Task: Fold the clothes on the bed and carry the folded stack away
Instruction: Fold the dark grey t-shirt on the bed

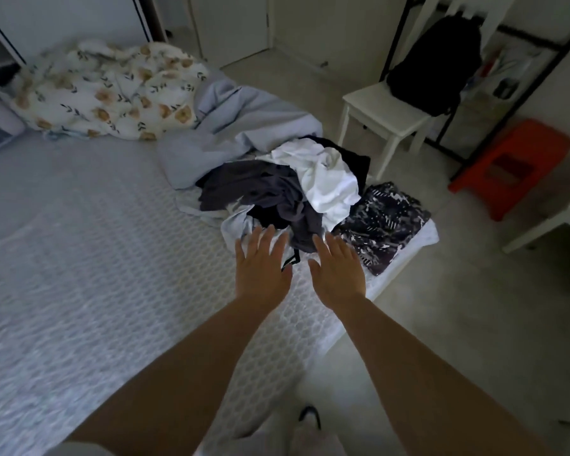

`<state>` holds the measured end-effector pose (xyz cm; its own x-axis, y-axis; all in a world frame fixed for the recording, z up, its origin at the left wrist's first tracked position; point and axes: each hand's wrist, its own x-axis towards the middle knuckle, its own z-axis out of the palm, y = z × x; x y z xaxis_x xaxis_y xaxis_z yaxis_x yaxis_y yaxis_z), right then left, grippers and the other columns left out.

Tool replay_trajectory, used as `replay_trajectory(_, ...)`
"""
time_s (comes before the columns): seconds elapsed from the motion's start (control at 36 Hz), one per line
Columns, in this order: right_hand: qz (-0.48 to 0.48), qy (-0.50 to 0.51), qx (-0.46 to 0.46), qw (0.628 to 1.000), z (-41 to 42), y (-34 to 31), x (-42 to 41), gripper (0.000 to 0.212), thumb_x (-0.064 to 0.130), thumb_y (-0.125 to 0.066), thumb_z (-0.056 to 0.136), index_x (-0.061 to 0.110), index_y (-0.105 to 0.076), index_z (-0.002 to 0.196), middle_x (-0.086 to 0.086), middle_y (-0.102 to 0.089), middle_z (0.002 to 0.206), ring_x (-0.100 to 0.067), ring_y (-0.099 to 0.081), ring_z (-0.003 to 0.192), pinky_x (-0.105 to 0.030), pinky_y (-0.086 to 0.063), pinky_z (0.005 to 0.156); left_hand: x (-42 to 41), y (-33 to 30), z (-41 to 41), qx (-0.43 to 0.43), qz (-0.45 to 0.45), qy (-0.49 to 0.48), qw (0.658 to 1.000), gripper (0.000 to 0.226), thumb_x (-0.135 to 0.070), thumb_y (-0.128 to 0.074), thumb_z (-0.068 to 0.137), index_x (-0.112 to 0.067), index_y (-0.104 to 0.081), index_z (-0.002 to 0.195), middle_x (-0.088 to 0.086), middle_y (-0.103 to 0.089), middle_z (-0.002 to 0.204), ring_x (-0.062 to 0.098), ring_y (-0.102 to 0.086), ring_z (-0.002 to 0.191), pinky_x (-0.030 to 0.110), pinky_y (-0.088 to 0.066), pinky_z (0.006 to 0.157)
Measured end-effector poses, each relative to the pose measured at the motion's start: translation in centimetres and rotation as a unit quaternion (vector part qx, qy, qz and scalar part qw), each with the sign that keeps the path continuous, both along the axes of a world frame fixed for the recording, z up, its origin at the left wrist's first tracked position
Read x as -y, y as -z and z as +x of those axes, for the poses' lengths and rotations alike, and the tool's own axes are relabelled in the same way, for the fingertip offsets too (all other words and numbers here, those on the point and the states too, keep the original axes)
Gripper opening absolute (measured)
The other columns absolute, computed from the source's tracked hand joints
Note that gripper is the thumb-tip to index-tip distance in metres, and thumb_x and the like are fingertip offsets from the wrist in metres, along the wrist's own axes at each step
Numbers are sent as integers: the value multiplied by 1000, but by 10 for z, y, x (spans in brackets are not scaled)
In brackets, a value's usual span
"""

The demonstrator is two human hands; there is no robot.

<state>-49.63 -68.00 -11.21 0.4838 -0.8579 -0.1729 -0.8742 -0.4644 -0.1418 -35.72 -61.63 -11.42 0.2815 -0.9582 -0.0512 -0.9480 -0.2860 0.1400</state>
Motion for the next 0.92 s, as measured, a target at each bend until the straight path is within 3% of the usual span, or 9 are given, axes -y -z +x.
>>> replay_trajectory(0.19, 25, -3, 19, 999, 2, 15, 56, 54, 40, -23, 102, 23, -9, 152, -3, -9, 159, -19, -6, 146, -36, -7, 118, 54, 6, 11, 5, 21, -28, 999, 64, -46, -32, 99, -26, -3, 152, 0, 2, 161, 20, 9, 147, 50, 5, 116)
replay_trajectory(0.33, 39, 30, 45, 998, 8, 29, 93, 53, 37, -30, 101, 21, -17, 151, -3, -21, 156, -20, -16, 144, -37, -16, 116, 96, 15, 15, -3, 32, -10, 999, 64, -46, -34, 98, -27, -5, 152, -1, 0, 160, 19, 9, 147, 49, 5, 116)
replay_trajectory(0.56, 53, -33, 134, 989, 28, 49, 157, 41, 17, -45, 94, 19, -48, 135, -2, -53, 130, -22, -42, 123, -39, -37, 101, 160, 37, 41, -3, 83, -40, 996, 67, -43, -40, 96, -24, -8, 152, -2, -3, 160, 19, 7, 147, 49, 5, 116)
replay_trajectory(0.75, 172, -87, 114, 975, 57, 97, 241, 42, 20, -42, 97, 23, -41, 139, 0, -46, 139, -21, -46, 125, -37, -43, 96, 226, 79, 48, -41, 97, -127, 986, 64, -40, -44, 93, -24, -18, 150, -2, -14, 157, 17, 0, 146, 51, 5, 117)
replay_trajectory(0.83, 198, -161, 80, 964, 68, 121, 267, 46, 21, -43, 97, 22, -36, 143, 1, -43, 143, -19, -42, 129, -35, -40, 101, 243, 104, 48, -35, 100, -144, 984, 68, -42, -43, 93, -21, -14, 151, -1, -19, 156, 17, -4, 146, 51, 4, 117)
replay_trajectory(0.92, 201, -156, 96, 962, 82, 144, 292, 45, 20, -45, 97, 22, -38, 142, 1, -44, 142, -18, -43, 128, -35, -41, 101, 262, 128, 58, -38, 107, -169, 979, 74, -40, -45, 91, -18, -8, 152, -1, -23, 155, 18, -4, 146, 51, 7, 116)
